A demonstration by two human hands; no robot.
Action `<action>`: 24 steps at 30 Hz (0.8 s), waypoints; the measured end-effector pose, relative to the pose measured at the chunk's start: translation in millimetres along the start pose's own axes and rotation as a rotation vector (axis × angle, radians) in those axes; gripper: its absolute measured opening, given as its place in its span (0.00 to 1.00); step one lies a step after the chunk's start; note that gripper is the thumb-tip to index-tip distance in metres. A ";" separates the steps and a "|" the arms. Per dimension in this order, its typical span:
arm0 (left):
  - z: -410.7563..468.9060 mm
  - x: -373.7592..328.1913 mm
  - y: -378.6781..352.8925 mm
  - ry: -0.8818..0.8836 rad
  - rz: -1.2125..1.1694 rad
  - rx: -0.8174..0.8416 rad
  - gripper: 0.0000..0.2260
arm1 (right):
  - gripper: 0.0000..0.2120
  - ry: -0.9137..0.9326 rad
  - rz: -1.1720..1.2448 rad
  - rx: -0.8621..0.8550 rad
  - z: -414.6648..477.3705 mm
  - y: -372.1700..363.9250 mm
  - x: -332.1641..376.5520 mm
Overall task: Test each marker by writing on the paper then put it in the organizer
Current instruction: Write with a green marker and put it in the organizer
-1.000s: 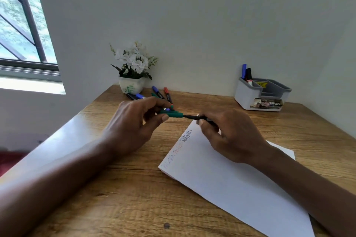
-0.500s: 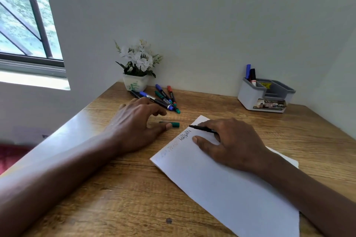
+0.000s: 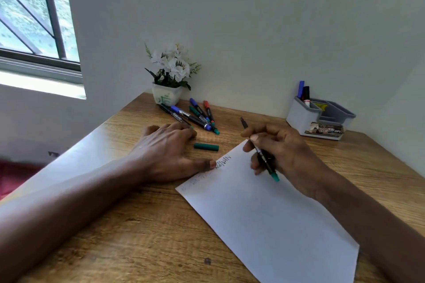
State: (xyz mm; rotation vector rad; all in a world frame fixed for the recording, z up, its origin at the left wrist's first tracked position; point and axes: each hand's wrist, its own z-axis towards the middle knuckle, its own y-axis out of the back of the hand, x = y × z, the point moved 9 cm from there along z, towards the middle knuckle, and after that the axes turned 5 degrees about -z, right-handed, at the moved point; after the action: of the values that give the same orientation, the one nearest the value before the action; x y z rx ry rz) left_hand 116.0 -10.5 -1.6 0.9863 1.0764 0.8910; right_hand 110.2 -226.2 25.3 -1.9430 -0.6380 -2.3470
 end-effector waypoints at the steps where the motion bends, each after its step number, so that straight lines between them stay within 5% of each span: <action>1: 0.6 0.2 -1.9 -0.001 -0.010 0.020 0.52 | 0.16 -0.063 0.170 0.062 1.3 -6.5 -6.4; 3: 2.0 0.5 -5.4 -0.001 -0.024 0.055 0.54 | 0.20 -0.139 0.455 0.199 1.5 -19.5 -11.5; 5: 2.9 0.8 -7.0 0.004 -0.040 0.078 0.56 | 0.21 -0.102 0.494 0.247 0.7 -22.3 -8.6; 8: 2.5 0.1 -6.6 -0.001 -0.050 0.092 0.56 | 0.09 -0.053 0.284 0.146 4.9 -18.7 -10.8; 12: 2.0 -1.1 -5.2 -0.007 -0.046 0.089 0.55 | 0.14 -0.079 -0.024 -0.026 12.4 -11.4 -12.9; 24: 6.1 1.8 -11.5 -0.006 -0.056 0.110 0.54 | 0.02 -0.111 -0.104 -0.074 16.9 -10.5 -21.2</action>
State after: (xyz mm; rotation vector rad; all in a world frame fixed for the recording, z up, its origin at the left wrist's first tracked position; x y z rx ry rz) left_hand 123.5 -13.7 -12.0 1.0435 1.1522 0.7895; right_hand 127.9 -216.0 4.5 -2.1347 -0.6842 -2.3669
